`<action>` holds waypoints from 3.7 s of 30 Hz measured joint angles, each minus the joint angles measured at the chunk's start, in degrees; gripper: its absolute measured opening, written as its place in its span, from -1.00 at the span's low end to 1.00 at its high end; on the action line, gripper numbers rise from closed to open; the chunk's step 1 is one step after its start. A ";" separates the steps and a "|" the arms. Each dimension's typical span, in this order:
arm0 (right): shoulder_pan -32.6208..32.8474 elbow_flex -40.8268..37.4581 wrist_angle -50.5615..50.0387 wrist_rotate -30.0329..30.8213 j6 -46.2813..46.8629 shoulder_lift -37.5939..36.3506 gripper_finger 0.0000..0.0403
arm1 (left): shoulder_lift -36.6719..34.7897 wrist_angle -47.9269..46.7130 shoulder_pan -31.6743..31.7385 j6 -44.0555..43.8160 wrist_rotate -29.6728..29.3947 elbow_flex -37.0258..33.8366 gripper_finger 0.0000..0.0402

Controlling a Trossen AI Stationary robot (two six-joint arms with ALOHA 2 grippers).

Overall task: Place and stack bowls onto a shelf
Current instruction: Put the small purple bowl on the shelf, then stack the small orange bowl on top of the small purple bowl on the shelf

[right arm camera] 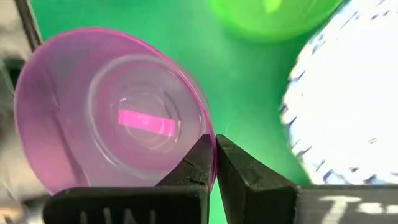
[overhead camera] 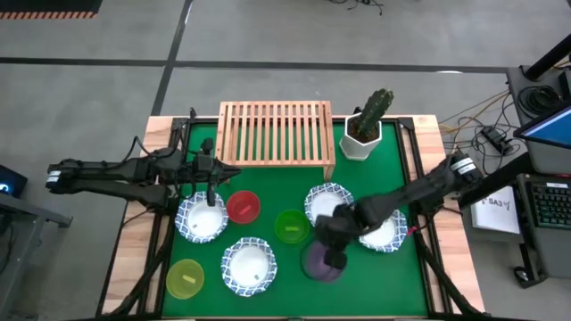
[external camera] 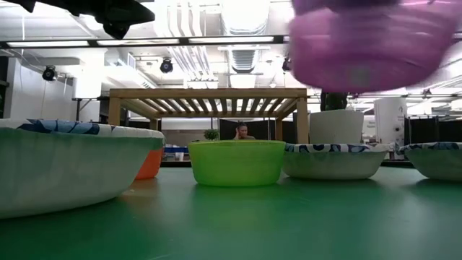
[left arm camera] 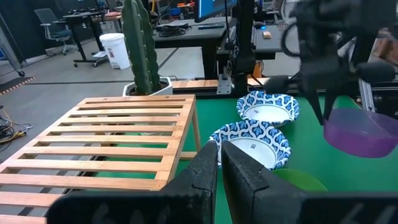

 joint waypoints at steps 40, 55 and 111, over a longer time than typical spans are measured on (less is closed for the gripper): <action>-48.23 24.68 -4.81 0.49 -8.26 2.69 -0.96 | -0.09 0.04 0.00 1.28 0.00 -0.02 -0.98; -49.38 24.64 -7.80 2.40 -10.78 6.47 -0.96 | -0.07 0.05 0.02 1.30 0.00 0.00 -0.98; 2.49 -15.16 23.58 16.81 -29.90 -24.27 -0.61 | 13.24 0.12 -1.11 -31.39 15.66 0.02 -0.98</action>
